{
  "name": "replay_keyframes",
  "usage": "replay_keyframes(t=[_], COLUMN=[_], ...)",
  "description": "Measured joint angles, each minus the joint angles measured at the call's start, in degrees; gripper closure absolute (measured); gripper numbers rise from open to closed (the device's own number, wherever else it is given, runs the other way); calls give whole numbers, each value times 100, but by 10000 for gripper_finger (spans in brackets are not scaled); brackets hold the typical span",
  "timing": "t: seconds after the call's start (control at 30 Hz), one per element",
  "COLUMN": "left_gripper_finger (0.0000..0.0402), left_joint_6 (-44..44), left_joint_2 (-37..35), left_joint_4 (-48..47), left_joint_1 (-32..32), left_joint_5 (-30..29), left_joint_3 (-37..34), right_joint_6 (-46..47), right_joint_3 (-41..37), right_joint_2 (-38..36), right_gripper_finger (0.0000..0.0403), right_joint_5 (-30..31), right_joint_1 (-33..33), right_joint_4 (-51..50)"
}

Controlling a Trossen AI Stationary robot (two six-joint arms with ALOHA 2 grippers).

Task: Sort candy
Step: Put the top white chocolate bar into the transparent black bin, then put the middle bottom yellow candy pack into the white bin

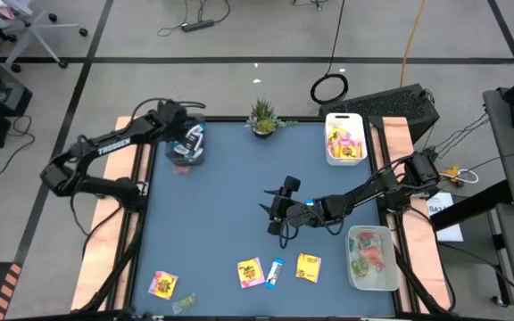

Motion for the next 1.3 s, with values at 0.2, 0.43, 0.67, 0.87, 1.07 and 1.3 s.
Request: replay_keyframes(t=[0.2,0.43,0.67,0.87,1.07,1.3], left_gripper_finger=[289,197,159,158,158,158], left_joint_6=[188,344,153,-368,-706,-878], left_joint_2=[191,-405,-1313,-1552,-1542,-1544], left_joint_4=[196,240,478,1141,3593,6300], left_joint_1=[-44,-546,-1818,-3330,-4517,-5330], left_joint_5=[1,3,59,129,124,115], left_joint_3=[0,0,-185,-595,-1669,-2738], right_joint_6=[1,1,-9,692,3104,4187], right_joint_3=[-2,-2,-2,-9,-7,-11], right_joint_2=[0,0,0,-406,-925,-1018], right_gripper_finger=[204,204,204,204,204,204], right_joint_5=[-9,-22,-20,-343,-1334,-1634], right_joint_1=[0,0,55,318,630,1090], right_joint_4=[-1,-14,-251,-1417,-3025,-3891])
